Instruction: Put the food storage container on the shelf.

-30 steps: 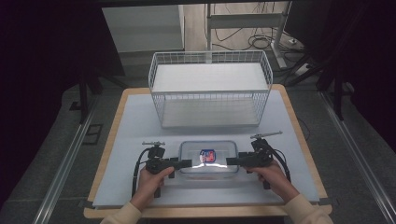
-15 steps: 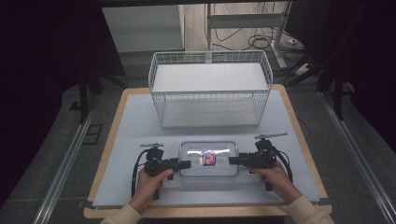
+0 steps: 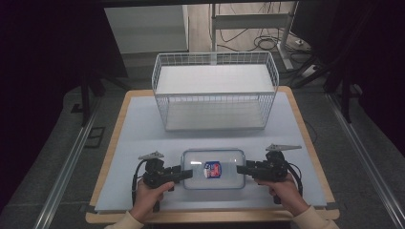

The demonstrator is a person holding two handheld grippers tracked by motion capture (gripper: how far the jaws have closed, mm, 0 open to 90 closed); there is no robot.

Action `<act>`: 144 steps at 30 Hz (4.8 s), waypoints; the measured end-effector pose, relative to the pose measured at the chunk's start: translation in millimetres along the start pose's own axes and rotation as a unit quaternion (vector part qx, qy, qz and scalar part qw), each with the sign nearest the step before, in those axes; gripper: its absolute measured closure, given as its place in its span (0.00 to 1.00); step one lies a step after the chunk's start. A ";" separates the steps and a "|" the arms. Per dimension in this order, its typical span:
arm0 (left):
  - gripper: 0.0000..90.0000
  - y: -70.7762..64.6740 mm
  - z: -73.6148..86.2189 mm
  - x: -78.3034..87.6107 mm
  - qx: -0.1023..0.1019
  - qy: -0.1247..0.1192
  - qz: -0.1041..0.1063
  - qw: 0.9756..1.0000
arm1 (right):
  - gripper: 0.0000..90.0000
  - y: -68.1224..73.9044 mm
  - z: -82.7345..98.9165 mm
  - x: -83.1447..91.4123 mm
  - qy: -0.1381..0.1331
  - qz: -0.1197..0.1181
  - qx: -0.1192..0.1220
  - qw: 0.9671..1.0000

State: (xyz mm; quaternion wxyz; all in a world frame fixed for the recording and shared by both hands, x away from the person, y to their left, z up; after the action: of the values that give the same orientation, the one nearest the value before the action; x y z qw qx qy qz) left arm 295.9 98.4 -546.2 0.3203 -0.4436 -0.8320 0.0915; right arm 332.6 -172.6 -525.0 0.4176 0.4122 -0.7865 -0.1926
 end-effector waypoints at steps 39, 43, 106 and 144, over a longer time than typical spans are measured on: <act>0.50 -17.8 -18.8 11.1 -0.027 -0.051 -0.035 0.998 | 0.59 15.9 -8.2 16.2 -0.047 -0.006 0.007 0.999; 0.50 -19.1 -23.5 12.9 -0.035 -0.056 -0.034 0.997 | 0.59 21.1 -15.1 20.0 -0.054 -0.005 0.024 0.998; 0.50 -7.7 -172.7 43.4 -0.089 -0.106 -0.038 0.990 | 0.59 70.8 -150.7 49.5 -0.111 -0.005 0.086 0.990; 0.50 40.9 -267.9 38.8 -0.071 -0.114 -0.028 0.991 | 0.59 69.2 -254.9 39.6 -0.121 -0.002 0.059 0.991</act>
State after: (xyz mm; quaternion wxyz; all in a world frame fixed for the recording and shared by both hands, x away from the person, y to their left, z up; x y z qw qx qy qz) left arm 472.7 118.1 -338.1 0.1935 -0.4288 -0.8794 0.0730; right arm 494.4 -153.6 -313.4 0.2938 0.4115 -0.8405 -0.1948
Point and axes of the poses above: each handheld gripper's, and its own axes: x roughly backward along the jaws, z roughly out of its underside, y roughly to its left, the point moved 7 cm from there along -x, roughly forward along the jaws, and after that the axes turned 13 degrees about -x, right-handed, at the moved point
